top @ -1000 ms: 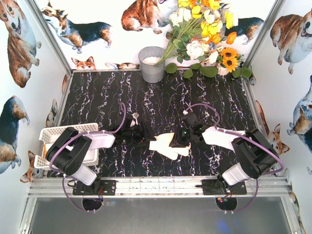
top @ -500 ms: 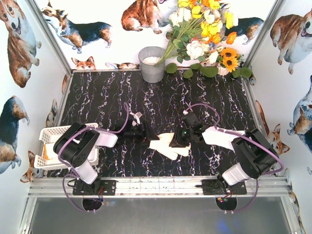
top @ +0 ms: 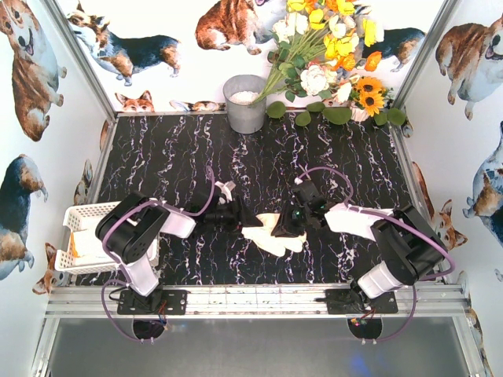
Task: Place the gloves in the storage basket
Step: Pick up the glove from the center of the board.
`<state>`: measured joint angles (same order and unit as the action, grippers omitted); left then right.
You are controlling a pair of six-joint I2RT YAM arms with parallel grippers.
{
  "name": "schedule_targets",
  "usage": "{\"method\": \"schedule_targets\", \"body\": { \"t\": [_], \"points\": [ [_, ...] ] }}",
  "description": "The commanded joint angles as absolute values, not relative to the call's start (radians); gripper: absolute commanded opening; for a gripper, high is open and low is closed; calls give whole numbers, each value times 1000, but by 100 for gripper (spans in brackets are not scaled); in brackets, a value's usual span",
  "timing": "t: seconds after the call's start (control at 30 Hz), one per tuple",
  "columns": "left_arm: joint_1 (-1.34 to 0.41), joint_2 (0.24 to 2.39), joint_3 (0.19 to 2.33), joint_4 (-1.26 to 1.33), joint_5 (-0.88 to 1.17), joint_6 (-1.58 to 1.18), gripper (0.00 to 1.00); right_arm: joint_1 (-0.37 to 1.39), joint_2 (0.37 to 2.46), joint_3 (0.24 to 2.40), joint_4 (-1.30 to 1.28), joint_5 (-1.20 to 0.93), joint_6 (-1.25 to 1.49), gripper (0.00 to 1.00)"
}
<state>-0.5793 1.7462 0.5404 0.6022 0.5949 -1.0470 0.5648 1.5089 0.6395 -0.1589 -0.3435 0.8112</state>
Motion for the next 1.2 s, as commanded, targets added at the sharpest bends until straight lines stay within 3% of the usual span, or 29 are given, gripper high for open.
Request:
{"method": "schedule_targets", "body": {
  "t": [0.0,0.33,0.5,0.7,0.87,1.03,1.17],
  "points": [
    [-615,1819,534,525,543,-1036,55,569,1559,632,-156,-279,790,22],
    [-623,1776,555,418,486,-1012,49,569,1562,629,-149,-281,792,22],
    [-620,1709,551,365,448,-998,35,569,1572,627,-146,-281,790,22],
    [-615,1657,552,284,389,-968,28,569,1565,625,-146,-277,790,22],
    [-615,1679,549,386,432,-1019,26,569,1566,624,-146,-278,790,22],
    [-615,1710,579,379,399,-995,31,569,1563,623,-143,-276,793,22],
    [-615,1716,586,389,406,-997,21,569,1557,620,-143,-276,793,22]
  ]
}}
